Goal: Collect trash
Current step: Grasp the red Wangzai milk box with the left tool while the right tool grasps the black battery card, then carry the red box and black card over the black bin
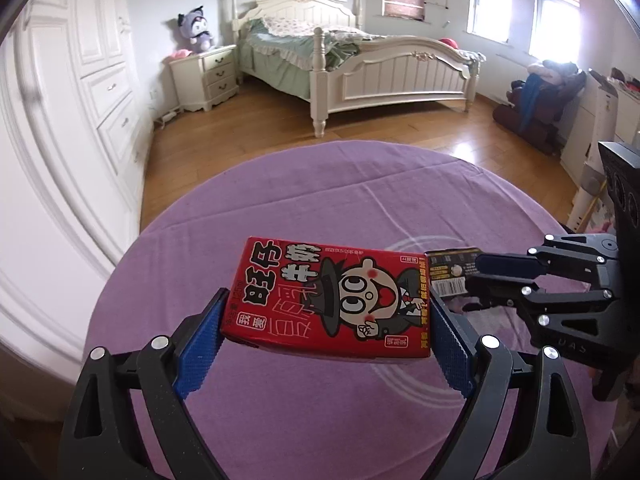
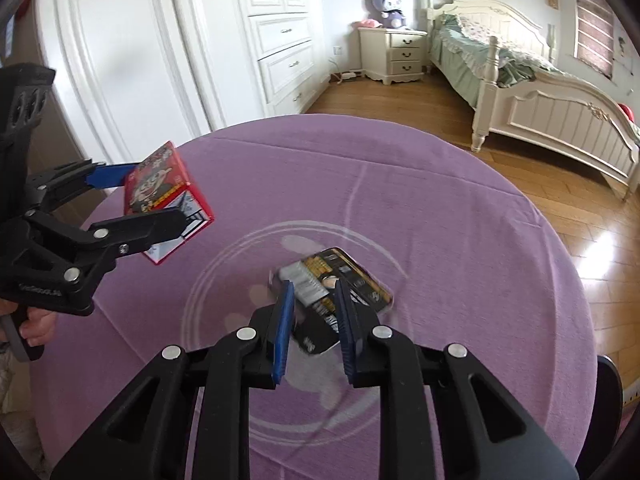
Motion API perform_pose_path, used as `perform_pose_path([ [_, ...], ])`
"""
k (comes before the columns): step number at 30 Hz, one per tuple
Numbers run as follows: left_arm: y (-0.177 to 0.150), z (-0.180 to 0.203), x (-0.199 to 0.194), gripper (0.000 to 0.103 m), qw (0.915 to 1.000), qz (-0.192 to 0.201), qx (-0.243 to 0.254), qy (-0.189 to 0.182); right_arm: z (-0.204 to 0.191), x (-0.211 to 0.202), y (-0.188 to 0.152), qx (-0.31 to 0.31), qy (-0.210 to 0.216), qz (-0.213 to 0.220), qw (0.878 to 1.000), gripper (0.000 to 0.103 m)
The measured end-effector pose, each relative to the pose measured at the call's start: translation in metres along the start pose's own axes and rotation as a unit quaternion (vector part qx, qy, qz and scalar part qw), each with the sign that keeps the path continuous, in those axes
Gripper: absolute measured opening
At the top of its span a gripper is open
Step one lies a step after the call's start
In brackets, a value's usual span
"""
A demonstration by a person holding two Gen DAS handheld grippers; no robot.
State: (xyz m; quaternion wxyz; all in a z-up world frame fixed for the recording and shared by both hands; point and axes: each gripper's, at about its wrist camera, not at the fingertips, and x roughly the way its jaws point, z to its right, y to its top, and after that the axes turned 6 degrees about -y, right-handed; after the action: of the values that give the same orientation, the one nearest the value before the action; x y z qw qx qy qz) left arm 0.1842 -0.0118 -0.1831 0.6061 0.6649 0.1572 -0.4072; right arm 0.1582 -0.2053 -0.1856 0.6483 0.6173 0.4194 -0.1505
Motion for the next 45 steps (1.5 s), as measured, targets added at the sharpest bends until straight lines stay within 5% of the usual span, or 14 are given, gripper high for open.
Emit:
perform_pose_path([
  [3,0.002,0.012,0.004,0.090,0.9999,-0.003,-0.001,-0.010,0.024,-0.011,-0.001,0.046,-0.001,0.020,0.999,0.015],
  [8,0.005,0.026,0.010,0.090,0.9999,-0.006,0.010,-0.007,0.024,-0.002,0.000,0.034,0.027,-0.016,0.999,0.020],
  [9,0.005,0.026,0.011,0.090,0.9999,-0.007,0.008,-0.006,0.020,-0.001,-0.003,0.029,0.028,-0.027,0.999,0.024],
  [11,0.006,0.025,0.013,0.090,1.0000,-0.008,0.003,-0.002,0.013,0.006,-0.006,0.025,0.023,-0.039,0.999,0.064],
  [15,0.003,0.010,0.011,0.090,0.9998,-0.001,-0.016,0.014,-0.008,0.015,-0.008,0.036,0.013,-0.048,0.998,0.074],
  [22,0.003,-0.023,-0.001,0.090,0.9980,0.018,-0.054,0.027,-0.031,0.040,0.008,0.014,-0.035,-0.040,0.998,0.073],
  [25,0.001,-0.029,-0.004,0.090,0.9977,0.019,-0.060,0.026,-0.036,0.045,0.009,-0.016,-0.060,-0.032,0.998,0.060],
  [33,0.003,-0.029,-0.009,0.090,0.9980,0.021,-0.058,0.013,0.000,0.022,-0.001,0.046,-0.005,-0.014,0.999,0.060],
  [39,0.017,0.015,-0.006,0.090,0.9994,0.024,-0.021,-0.016,0.045,-0.021,-0.016,0.114,0.015,0.034,0.993,0.060],
  [45,0.039,0.097,0.007,0.090,0.9964,0.034,0.031,-0.071,0.104,-0.072,-0.040,0.173,-0.021,0.074,0.982,0.060],
])
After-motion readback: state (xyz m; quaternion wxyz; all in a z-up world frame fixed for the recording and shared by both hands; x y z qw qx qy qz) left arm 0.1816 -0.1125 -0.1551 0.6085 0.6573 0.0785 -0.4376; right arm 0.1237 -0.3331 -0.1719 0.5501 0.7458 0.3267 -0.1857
